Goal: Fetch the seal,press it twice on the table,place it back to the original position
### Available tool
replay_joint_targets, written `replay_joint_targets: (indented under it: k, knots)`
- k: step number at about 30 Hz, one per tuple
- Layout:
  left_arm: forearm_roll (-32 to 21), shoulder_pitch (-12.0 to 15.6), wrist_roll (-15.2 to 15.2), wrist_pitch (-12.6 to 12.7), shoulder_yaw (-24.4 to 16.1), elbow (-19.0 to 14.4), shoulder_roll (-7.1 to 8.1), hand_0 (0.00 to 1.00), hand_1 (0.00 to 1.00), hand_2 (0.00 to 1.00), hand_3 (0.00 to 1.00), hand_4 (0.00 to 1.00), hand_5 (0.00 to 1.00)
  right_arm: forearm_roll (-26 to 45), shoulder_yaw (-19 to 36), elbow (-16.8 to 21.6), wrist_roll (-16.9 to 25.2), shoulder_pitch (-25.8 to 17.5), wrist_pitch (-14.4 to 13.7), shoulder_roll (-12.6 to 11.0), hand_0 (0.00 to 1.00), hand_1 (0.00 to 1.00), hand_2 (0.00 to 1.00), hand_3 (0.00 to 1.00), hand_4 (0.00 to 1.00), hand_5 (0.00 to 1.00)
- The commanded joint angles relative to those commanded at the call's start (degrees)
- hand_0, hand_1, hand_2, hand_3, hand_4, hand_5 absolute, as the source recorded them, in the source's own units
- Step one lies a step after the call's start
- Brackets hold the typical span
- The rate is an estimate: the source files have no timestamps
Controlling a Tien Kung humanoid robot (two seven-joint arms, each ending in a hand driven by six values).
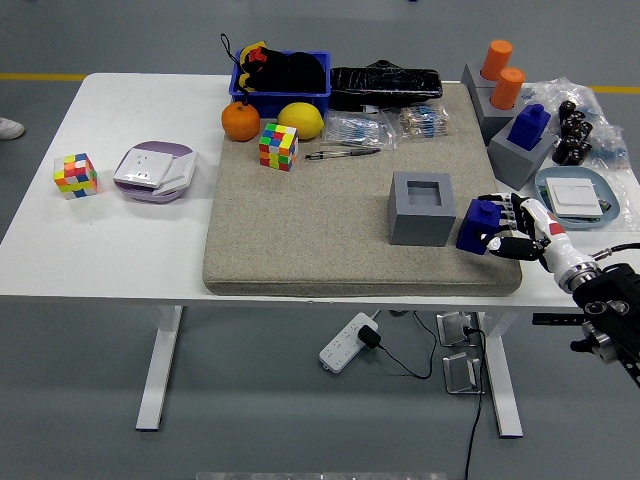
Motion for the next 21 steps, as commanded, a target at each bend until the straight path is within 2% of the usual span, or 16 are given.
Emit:
replay_joint_targets:
  k: [10,16,21]
  knots:
    - [-0.1,-0.1,0.0,0.0,-0.1,0.1,0.08,0.819,0.800,0.765,0.817,0.779,0.272,-2.6,3.7,6.5,-0.9,2.2,-0.5,-1.9,0.536,0.412,0.391,0.421,0.524,0.002]
    - [-0.1,-0.2,0.0,0.0,-0.1,0.1,0.14,0.819,0.800,0.765,0.817,0.779,0.273,-2.6,3.3,8.2,-1.3,4.2,-0.4,-2.6,0.536,0.412,0.392,0.421,0.525,0.002]
    - [-0.1,-0.2,0.0,-0.1,0.0,0.1,0.11,0.819,0.800,0.765,0.817,0.779,0.273,-2.0,1.6,9.0,-1.5,5.5,-0.1,-2.2,0.536,0.412,0.391,0.421,0.526,0.002]
